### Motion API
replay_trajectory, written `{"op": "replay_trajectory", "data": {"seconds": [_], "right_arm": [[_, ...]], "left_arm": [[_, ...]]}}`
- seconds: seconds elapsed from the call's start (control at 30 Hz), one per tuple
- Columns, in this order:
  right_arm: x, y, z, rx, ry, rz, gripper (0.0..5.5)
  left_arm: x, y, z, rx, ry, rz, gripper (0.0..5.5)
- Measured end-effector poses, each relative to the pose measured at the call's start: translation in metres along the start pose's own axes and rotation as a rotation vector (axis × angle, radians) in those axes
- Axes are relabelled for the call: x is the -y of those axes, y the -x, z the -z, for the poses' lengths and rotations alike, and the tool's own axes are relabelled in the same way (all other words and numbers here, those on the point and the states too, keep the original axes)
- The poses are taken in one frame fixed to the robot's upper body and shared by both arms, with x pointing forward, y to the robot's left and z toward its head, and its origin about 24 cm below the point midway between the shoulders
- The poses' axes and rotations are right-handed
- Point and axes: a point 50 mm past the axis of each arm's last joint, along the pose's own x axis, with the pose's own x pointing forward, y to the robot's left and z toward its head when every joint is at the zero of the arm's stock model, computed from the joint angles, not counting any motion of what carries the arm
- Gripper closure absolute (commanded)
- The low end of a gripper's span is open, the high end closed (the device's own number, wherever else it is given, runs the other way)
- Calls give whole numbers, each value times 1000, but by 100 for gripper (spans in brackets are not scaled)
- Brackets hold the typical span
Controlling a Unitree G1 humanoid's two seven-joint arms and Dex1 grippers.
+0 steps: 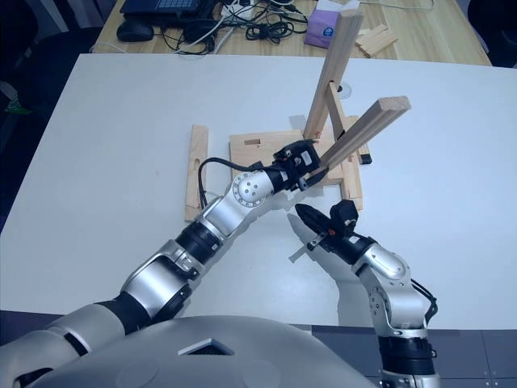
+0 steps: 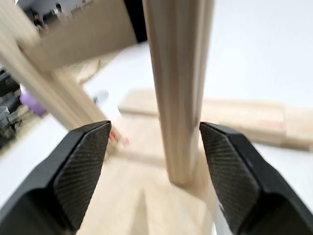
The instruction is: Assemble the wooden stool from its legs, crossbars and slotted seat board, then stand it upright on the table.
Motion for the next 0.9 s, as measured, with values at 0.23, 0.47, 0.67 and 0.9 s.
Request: {"op": "replay_trajectory", "data": {"seconds": [0.23, 0.47, 0.67, 0.9], "right_arm": [[-4, -24, -13, 122, 19, 98, 547], [-1, -120, -83, 128, 250, 104, 547], [-3, -128, -63, -393, 542, -135, 547], [19, -79, -63, -579, 836, -405, 547]], "left_arm": [[-15, 86, 28, -138, 101, -99, 216], [-61, 105, 11, -112, 105, -337, 216], [-70, 105, 6, -90, 120, -456, 216], [-78, 108, 11, -102, 130, -570, 216]]}}
